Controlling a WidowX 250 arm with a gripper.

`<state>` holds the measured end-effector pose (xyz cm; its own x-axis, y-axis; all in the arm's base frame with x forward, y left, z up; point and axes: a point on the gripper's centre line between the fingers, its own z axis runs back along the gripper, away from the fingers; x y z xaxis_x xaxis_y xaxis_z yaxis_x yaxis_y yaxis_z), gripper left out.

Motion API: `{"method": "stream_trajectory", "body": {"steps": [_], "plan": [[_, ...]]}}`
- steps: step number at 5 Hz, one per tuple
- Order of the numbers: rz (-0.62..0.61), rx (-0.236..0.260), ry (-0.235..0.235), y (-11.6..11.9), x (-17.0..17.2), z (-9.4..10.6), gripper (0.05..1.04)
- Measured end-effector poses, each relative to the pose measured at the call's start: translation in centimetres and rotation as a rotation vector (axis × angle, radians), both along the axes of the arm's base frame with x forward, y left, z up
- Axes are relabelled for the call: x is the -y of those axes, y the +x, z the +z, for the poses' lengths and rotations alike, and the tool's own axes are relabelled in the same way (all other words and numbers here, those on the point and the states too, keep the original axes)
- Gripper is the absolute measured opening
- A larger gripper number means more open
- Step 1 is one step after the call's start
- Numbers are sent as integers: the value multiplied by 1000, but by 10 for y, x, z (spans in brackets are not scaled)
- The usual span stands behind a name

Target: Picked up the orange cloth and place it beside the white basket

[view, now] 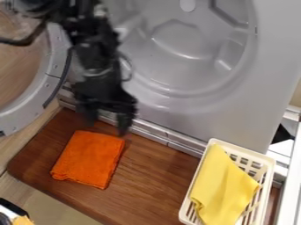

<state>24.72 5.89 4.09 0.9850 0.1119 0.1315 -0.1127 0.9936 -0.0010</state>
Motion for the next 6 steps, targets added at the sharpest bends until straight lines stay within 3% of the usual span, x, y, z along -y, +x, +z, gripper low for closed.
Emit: {"method": "stream_trajectory", "body": {"steps": [1,3,4,5,6], "plan": [[53,22,0,-1,-19,-16,1001],[105,5,-26,14,-44,-63,1001],[123,35,-31,26,-60,-82,1001],[137,17,-46,29,-63,-104,1001],[123,0,-11,33,-61,-117,1001]]}}
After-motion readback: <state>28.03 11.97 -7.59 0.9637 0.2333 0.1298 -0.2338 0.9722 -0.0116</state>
